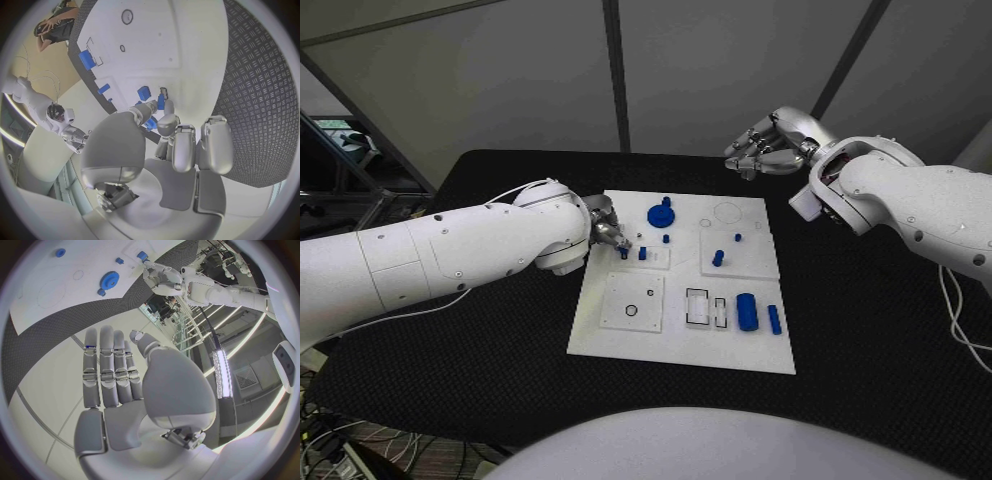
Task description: Assemble the parts on the task board
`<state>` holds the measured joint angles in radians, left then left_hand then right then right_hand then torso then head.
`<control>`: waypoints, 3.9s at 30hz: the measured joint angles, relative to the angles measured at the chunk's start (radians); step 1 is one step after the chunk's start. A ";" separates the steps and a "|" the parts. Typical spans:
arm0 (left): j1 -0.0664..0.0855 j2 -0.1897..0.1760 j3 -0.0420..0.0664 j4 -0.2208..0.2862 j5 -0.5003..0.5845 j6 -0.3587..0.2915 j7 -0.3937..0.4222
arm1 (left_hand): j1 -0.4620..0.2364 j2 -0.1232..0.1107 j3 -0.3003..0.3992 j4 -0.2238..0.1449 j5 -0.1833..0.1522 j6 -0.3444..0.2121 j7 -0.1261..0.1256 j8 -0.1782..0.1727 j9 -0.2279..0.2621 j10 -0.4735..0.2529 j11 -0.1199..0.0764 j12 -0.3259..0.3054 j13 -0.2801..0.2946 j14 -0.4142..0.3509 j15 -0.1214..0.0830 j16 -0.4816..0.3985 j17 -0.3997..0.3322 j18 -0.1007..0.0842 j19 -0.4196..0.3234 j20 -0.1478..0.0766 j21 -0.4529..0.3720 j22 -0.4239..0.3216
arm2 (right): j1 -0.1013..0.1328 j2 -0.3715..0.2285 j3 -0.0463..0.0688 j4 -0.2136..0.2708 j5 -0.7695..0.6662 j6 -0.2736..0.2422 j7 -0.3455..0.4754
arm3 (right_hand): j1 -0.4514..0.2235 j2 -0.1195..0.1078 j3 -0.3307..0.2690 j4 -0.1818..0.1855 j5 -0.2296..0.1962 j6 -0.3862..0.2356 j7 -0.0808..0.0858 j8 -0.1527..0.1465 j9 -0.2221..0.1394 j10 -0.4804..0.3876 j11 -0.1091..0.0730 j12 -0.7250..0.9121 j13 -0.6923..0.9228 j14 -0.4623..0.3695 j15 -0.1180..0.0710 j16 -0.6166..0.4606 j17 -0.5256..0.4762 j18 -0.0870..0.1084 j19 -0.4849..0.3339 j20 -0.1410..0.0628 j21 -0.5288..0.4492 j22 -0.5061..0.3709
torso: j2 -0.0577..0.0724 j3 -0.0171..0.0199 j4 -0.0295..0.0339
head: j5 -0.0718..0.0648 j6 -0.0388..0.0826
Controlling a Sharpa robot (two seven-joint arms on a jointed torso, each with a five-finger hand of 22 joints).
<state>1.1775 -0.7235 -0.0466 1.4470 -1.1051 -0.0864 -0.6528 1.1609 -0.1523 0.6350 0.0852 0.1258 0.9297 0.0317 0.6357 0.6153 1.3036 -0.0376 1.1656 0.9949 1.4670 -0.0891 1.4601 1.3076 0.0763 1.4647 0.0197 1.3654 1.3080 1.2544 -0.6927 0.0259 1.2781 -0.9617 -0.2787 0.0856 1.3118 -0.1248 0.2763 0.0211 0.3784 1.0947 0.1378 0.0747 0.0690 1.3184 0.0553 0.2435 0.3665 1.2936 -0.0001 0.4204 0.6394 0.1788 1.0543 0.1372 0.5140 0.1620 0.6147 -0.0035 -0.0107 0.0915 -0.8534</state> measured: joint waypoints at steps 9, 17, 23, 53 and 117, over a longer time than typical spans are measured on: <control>-0.001 0.001 0.000 -0.005 -0.005 0.018 -0.002 | 0.000 0.000 0.000 0.000 0.001 0.001 -0.001 0.001 0.001 0.002 -0.001 0.000 -0.002 0.000 0.000 0.000 0.000 0.000 0.000 0.000 0.000 0.000 | 0.000 0.000 0.000 0.001 0.000 0.002 0.000 | 0.000 0.000 0.000 0.000 0.000 0.000 0.000 0.000 0.000 0.000 0.000 0.000 0.000 0.000 0.000 0.000 0.000 0.000 0.000 0.000 0.000 0.000 | 0.000 0.0000 0.0012 | 0.000 -0.002; -0.001 0.001 0.001 -0.003 -0.007 0.033 -0.003 | 0.000 0.000 0.000 0.000 0.001 0.001 -0.001 0.001 0.002 0.002 -0.001 0.000 -0.002 0.000 0.000 0.000 0.000 0.000 0.000 0.000 0.000 0.000 | 0.000 -0.001 0.000 0.001 0.000 0.004 0.000 | 0.000 0.000 0.000 0.000 0.000 0.000 0.000 0.000 0.000 0.000 0.000 0.000 0.000 0.000 0.000 0.000 0.000 0.000 0.000 0.000 0.000 0.000 | 0.000 -0.0001 0.0013 | 0.003 -0.003; -0.002 0.005 0.001 -0.004 -0.008 0.041 -0.003 | 0.000 0.000 0.000 0.000 0.001 0.001 -0.001 0.000 0.002 0.002 -0.001 0.000 -0.002 0.000 0.000 0.000 0.000 0.000 0.000 0.000 0.000 0.000 | 0.000 0.000 0.000 0.000 0.000 0.004 0.000 | 0.000 0.000 0.000 0.000 0.000 0.000 0.000 0.000 0.000 0.000 0.000 0.000 0.000 0.000 0.000 0.000 0.000 0.000 0.000 0.000 0.000 0.000 | 0.000 -0.0003 0.0013 | 0.003 -0.005; -0.003 0.016 0.002 -0.023 -0.009 0.067 -0.006 | -0.096 -0.011 0.006 -0.035 0.000 0.024 -0.017 0.032 0.020 0.016 -0.013 0.000 -0.002 0.000 -0.009 0.000 0.000 0.000 0.000 -0.007 0.004 0.000 | 0.000 -0.003 0.000 0.002 0.000 0.005 0.000 | 0.000 0.000 0.003 0.003 0.008 0.000 0.000 0.000 0.000 0.000 0.000 0.000 0.001 0.000 0.000 0.000 -0.004 0.000 0.000 0.000 0.000 0.000 | 0.000 -0.0002 0.0009 | 0.002 -0.011; -0.007 0.014 0.037 -0.054 0.119 -0.123 0.284 | 0.245 0.064 -0.433 0.069 0.005 -0.258 0.132 -0.119 -0.142 -0.513 0.133 -0.401 -0.448 -0.343 0.115 -0.675 -0.374 0.086 -0.373 0.095 -0.757 -0.664 | -0.003 -0.009 0.000 -0.003 0.000 0.033 -0.018 | 0.000 0.000 0.011 0.016 0.072 -0.004 0.004 0.000 0.000 -0.011 0.004 0.000 0.007 0.000 0.000 -0.005 -0.014 0.000 0.000 0.000 -0.004 -0.002 | -0.001 0.0011 0.0002 | -0.014 0.003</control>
<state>1.1703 -0.7098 -0.0098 1.3927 -0.9863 -0.2096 -0.3688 1.4062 -0.0880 0.2019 0.1537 0.1313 0.6719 0.1642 0.5165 0.4736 0.7910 0.0955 0.7651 0.5469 1.1241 0.0258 0.7855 0.9331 0.1621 1.0915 0.1150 0.6085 0.6435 1.2509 -0.7017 0.0255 1.2749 -0.9618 -0.2461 0.0674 1.3118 -0.1248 0.2878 0.0376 0.4505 1.0911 0.1413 0.0747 0.0690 1.3073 0.0592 0.2435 0.3738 1.2936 -0.0001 0.4149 0.6253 0.1788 1.0543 0.1372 0.5100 0.1603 0.6137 -0.0025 -0.0105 0.0776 -0.8500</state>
